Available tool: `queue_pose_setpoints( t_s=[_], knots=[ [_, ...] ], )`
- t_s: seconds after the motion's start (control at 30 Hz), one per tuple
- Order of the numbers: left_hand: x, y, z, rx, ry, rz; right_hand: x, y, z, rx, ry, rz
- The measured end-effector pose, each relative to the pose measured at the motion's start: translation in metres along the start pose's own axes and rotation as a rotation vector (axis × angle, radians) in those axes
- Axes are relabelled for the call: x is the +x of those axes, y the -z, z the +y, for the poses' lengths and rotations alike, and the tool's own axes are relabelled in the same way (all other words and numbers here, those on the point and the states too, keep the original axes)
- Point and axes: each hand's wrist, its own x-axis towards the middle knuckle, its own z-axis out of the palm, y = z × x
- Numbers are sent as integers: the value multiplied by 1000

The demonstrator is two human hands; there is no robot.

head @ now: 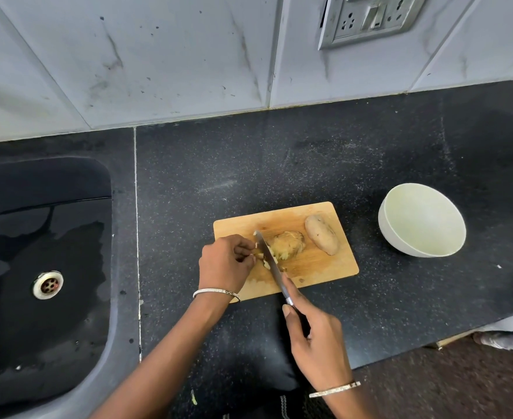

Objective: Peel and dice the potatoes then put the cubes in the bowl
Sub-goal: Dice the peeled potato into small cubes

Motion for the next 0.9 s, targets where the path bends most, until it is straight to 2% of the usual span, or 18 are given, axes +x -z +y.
queue_pose_setpoints(
  t_s=[0.3,0.9],
  knots=[
    [1,-3,10,250,-31,31,-4,-8,7,-103,58,-39],
    [12,-5,7,297,-43,-34,1,-22,2,-292,-7,-73]
  ],
)
